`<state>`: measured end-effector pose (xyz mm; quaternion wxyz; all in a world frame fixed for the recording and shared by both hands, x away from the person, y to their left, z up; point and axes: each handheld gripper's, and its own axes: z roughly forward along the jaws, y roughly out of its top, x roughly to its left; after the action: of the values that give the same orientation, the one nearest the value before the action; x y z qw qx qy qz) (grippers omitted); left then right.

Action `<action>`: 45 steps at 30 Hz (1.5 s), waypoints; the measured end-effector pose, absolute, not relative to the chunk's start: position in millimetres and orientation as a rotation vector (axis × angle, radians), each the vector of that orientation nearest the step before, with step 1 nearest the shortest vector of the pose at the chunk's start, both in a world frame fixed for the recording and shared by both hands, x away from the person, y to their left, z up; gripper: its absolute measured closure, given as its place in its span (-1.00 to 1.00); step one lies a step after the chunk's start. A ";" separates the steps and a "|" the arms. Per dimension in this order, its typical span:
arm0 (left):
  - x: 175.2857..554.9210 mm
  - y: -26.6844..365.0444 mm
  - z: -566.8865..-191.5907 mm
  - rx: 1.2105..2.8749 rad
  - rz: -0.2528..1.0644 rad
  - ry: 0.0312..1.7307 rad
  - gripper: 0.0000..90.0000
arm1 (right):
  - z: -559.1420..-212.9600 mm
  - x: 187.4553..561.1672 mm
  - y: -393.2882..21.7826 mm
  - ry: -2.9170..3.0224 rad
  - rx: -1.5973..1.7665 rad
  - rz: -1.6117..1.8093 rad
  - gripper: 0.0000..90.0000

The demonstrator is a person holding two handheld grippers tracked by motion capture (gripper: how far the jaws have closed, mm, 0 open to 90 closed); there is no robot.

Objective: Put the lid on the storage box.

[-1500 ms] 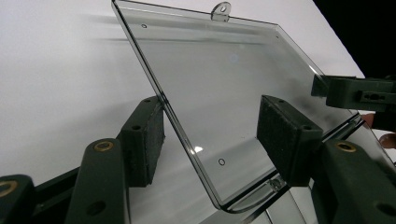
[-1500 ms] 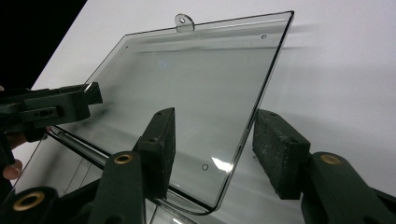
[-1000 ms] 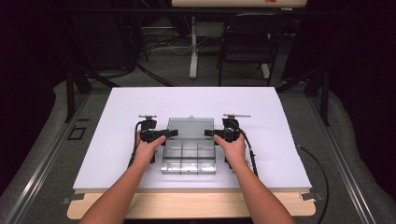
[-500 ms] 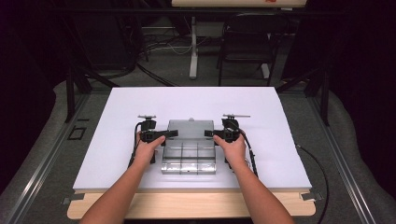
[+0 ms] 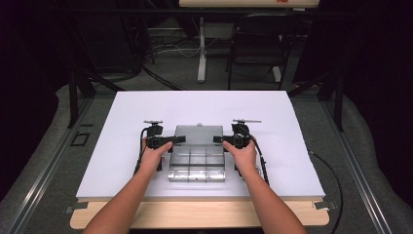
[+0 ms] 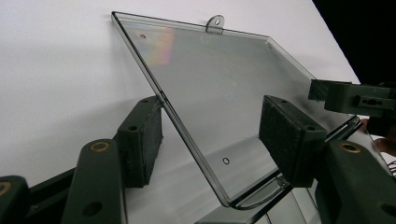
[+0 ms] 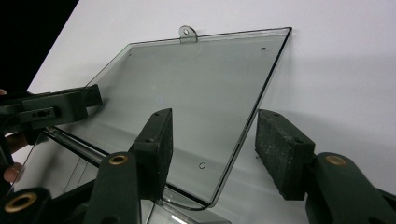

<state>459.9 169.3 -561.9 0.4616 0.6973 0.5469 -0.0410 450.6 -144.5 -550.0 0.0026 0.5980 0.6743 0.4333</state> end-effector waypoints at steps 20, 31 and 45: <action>449.5 180.2 -546.2 1.705 -0.050 1.316 -0.08 | -532.2 439.3 -149.8 2.126 1.762 1.364 0.07; 439.9 183.3 -538.9 1.723 -0.036 1.291 -0.07 | -519.7 425.0 -150.0 2.153 1.652 1.342 0.11; 422.1 190.8 -530.0 1.743 -0.001 1.252 -0.06 | -510.4 399.9 -161.1 2.176 1.538 1.328 0.17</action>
<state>422.1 190.8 -530.0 0.4776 0.7135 0.5127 -0.0005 399.9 -161.1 -510.4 0.0821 0.5149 0.7284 0.4445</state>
